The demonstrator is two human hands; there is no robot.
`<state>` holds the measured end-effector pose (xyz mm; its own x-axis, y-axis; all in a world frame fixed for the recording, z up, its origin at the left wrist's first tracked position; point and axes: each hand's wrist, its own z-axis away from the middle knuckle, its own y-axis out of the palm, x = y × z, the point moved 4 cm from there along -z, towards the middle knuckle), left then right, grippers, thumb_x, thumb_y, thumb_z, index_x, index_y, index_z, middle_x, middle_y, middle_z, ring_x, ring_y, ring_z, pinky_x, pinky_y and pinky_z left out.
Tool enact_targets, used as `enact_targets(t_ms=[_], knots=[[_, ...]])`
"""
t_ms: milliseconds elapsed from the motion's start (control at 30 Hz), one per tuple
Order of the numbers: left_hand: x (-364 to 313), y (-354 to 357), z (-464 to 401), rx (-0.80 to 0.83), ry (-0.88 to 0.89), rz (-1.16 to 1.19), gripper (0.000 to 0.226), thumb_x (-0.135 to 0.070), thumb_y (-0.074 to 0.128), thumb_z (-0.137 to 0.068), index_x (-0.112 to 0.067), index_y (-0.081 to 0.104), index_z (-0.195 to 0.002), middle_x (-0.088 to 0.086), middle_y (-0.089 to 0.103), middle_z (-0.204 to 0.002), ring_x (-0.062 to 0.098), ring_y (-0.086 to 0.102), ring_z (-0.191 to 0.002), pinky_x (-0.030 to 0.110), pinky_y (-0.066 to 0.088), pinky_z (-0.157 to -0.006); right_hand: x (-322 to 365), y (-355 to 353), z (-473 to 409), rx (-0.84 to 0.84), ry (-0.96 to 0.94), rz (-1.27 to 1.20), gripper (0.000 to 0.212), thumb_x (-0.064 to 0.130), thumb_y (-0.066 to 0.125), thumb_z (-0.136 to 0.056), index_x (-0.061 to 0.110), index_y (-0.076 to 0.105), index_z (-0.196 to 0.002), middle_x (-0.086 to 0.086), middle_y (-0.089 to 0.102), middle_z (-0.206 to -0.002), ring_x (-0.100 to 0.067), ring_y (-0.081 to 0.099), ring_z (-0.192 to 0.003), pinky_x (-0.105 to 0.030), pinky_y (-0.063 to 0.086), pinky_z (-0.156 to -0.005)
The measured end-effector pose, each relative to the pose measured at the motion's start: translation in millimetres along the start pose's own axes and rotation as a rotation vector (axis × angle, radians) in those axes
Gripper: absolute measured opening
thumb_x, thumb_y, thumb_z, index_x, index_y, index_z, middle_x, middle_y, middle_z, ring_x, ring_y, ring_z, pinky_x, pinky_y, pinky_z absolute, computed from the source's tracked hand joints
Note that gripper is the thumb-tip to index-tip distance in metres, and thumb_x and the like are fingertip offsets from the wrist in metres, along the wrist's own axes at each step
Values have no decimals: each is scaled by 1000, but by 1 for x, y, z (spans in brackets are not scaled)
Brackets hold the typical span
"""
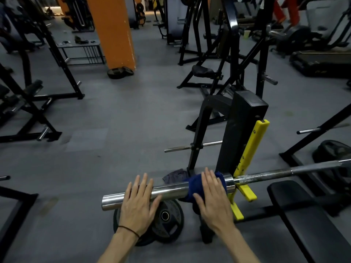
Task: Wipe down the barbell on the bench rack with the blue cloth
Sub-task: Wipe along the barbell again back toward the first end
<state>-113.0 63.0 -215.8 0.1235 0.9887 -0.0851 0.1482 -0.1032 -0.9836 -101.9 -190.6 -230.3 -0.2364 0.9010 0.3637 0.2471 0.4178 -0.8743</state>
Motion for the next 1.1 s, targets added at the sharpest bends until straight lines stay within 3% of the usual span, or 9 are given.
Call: enact_targets(t_ms=[67,233,400,567,733,800,900,1033,1100], knots=[[-1,1,-4,1,-4,1,72,-60,16,-104,-12,54,-143,10,47,-152,32,39,-144,50,28,-117,25,16,5,-51,107,-77,77,60,28,-108,8,20,-164,-6,10,-174,-23,8,-160,-34,-2,-129],[-1,0,-4,-61,12,-1,68,-57,21,-105,-10,54,-143,10,48,-152,31,39,-144,51,32,-116,30,20,2,64,-242,86,76,61,29,-108,9,21,-164,-7,12,-173,-22,12,-160,-38,7,-129],[-3,0,-4,-96,0,5,64,-54,29,-103,-9,55,-142,11,46,-153,32,39,-144,52,32,-116,30,15,1,-68,101,-83,77,60,27,-108,6,24,-162,-8,14,-172,-25,11,-160,-38,0,-130],[-1,1,-2,-100,17,4,62,-52,31,-104,-9,53,-144,10,44,-154,31,36,-146,52,30,-118,28,16,-1,45,-244,42,72,57,31,-109,7,29,-161,-9,21,-171,-24,19,-158,-39,10,-129],[-2,1,0,-79,2,19,64,-52,24,-105,-10,52,-144,10,44,-155,30,35,-147,51,28,-119,30,15,8,-75,99,-103,75,55,33,-108,5,22,-163,-9,13,-173,-24,8,-160,-43,4,-130],[-1,2,-1,-78,0,24,64,-52,22,-106,-11,52,-144,10,44,-154,30,35,-146,51,28,-119,53,26,17,15,-38,-130,80,58,34,-107,5,16,-164,-10,8,-173,-25,4,-161,-42,2,-130],[0,2,-1,-79,7,27,62,-51,24,-106,-11,54,-143,10,47,-153,31,37,-145,51,29,-118,21,16,10,75,-249,75,76,59,31,-108,7,19,-164,-7,10,-173,-22,9,-160,-43,13,-128],[-1,2,-4,-111,-2,38,62,-50,25,-106,-10,60,-138,11,55,-145,32,45,-140,51,32,-116,15,6,9,-17,85,12,80,61,24,-107,6,15,-164,-8,7,-174,-24,5,-160,-39,2,-130],[-2,1,-7,-113,-7,38,63,-51,25,-106,-8,62,-135,11,59,-141,33,47,-138,52,34,-115,53,22,15,5,79,-72,83,63,25,-107,5,11,-164,-10,2,-174,-26,0,-161,-41,-2,-129]])
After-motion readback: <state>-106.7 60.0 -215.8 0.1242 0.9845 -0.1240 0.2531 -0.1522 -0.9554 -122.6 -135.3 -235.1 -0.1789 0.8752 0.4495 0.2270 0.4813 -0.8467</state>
